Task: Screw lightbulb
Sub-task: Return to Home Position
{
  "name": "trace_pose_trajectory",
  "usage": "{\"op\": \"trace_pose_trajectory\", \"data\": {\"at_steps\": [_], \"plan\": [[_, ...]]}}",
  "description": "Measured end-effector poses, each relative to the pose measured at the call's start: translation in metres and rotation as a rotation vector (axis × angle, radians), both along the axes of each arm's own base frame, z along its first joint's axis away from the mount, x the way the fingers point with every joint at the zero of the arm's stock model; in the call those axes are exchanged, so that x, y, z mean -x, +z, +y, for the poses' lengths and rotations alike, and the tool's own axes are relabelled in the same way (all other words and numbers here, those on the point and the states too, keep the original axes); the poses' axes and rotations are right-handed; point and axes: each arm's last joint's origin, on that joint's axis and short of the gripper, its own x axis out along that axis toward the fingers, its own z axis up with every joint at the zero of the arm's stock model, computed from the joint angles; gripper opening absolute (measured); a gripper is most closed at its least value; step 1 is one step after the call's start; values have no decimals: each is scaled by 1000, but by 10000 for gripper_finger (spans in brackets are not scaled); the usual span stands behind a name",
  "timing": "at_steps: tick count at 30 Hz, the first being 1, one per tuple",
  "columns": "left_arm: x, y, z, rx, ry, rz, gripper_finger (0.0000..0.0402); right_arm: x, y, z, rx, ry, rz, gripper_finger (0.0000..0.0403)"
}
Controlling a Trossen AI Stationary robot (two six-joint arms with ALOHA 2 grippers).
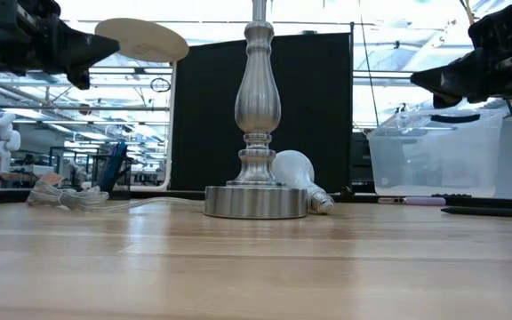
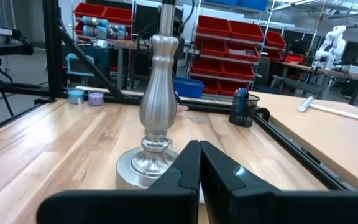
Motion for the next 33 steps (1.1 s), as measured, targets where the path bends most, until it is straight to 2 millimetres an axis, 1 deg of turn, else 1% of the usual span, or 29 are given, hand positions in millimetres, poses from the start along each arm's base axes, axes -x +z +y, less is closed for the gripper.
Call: {"op": "trace_pose_trajectory", "data": {"at_steps": [5,9,33], "plan": [[5,14,-1,5,-1,26,2,0,0,0,-1,-5,5,0],[6,11,-1,22,-2,80,2,0,-1,0,-15,-3,6,0],[6,12,-1,28,-3,81,2,0,0,0,-53,3,2,0]]}}
